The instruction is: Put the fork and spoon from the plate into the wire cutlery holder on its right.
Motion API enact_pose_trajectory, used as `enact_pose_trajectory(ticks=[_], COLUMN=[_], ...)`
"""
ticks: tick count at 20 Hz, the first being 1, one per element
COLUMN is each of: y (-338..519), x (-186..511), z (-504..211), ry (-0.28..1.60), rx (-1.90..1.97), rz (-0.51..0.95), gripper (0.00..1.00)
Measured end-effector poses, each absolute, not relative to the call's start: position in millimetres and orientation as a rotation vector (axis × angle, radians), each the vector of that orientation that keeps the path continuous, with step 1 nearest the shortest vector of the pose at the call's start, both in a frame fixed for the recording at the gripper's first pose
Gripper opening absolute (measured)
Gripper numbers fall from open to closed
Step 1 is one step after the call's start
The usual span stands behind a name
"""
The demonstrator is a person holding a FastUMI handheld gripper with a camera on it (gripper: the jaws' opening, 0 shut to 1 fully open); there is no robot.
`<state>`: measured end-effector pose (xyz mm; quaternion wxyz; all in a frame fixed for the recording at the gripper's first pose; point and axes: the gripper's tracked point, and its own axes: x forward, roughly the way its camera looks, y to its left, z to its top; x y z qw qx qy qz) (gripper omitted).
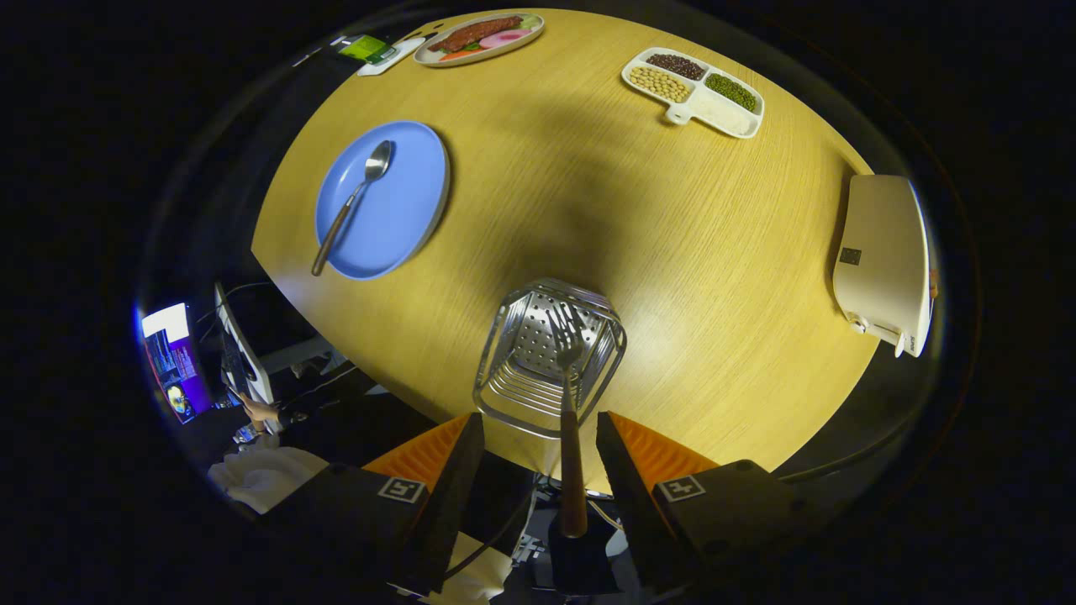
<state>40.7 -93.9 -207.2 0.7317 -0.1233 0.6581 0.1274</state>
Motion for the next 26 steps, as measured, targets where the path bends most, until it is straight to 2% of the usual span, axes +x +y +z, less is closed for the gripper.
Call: enact_pose_trajectory(ticks=[1,2,3,14,26], y=[-88,-82,-76,35,149], x=[40,39,38,50,85], z=[-201,-195,-189,-150,-226], ry=[1.424,1.397,1.364,0.961,0.956], rx=[-0.255,-0.241,-0.230,-0.086,0.054], rz=[0.291,0.300,0.304,0.377,0.329], gripper=[0.85,0.98,1.00,1.00,1.00])
